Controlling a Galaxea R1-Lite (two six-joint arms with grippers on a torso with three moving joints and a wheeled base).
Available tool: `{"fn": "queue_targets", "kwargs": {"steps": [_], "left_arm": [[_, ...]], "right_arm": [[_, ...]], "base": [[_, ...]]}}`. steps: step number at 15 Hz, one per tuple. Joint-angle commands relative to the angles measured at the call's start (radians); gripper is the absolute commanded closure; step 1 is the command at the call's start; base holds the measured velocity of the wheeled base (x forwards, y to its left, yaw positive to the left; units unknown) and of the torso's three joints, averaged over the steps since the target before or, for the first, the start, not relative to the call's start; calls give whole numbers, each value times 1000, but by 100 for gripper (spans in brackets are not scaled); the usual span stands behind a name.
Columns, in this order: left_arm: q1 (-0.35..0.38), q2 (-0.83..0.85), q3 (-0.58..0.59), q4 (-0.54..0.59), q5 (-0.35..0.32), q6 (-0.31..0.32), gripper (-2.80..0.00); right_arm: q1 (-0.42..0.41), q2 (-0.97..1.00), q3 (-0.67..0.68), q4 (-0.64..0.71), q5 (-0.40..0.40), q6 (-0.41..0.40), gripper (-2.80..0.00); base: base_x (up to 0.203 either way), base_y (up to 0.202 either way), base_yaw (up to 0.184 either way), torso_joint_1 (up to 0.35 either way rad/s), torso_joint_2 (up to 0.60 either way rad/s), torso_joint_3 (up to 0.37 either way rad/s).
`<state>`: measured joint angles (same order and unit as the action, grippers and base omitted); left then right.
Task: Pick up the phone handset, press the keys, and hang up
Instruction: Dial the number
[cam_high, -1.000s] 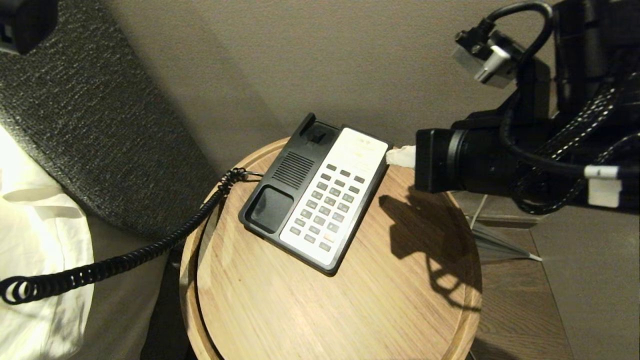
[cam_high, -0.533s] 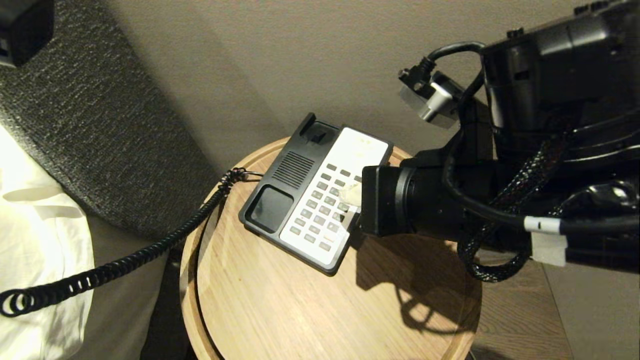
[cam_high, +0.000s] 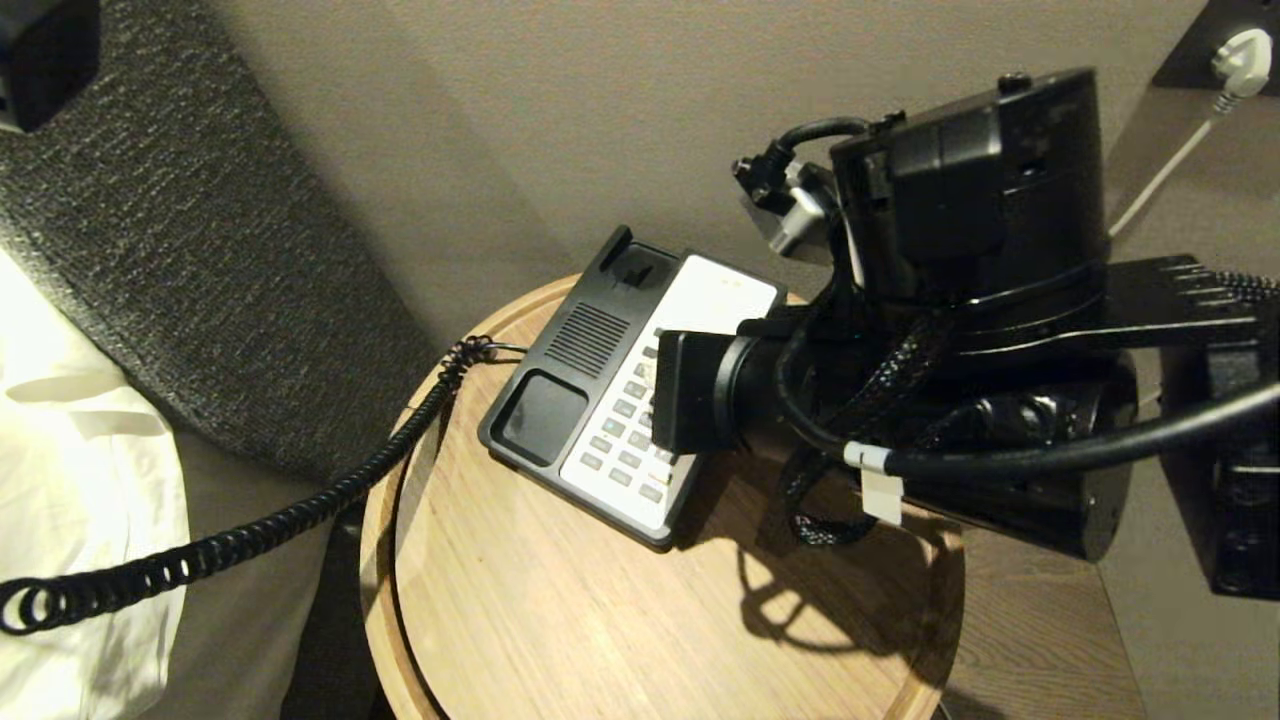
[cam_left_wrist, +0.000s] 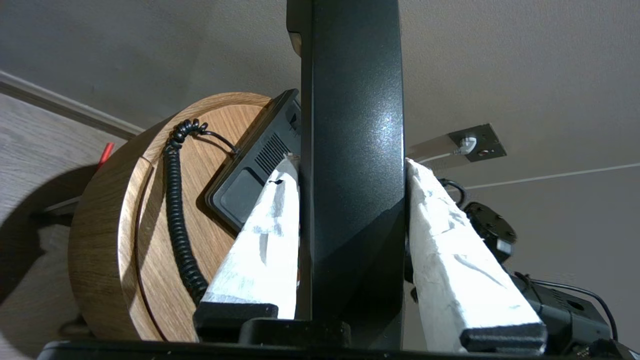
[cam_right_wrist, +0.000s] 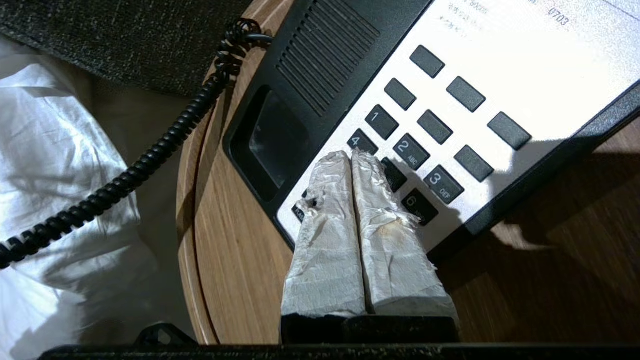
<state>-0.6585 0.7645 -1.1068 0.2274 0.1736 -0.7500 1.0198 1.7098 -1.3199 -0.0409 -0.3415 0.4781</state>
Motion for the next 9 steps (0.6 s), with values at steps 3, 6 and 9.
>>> {"fn": "queue_targets", "kwargs": {"steps": [3,6,9], "left_arm": [[0,1,-2,1,1,-5,0],[0,1,-2,1,1,-5,0],[0,1,-2,1,1,-5,0]], "right_arm": [[0,27,-16,6,-14,-1,0],[-1,39,-18,-1,-29,-4,0],[-9,42,-19,-2,-34,-6,0]], "base": [[0,0,0,0,0,0],[0,0,0,0,0,0],[0,0,0,0,0,0]]}}
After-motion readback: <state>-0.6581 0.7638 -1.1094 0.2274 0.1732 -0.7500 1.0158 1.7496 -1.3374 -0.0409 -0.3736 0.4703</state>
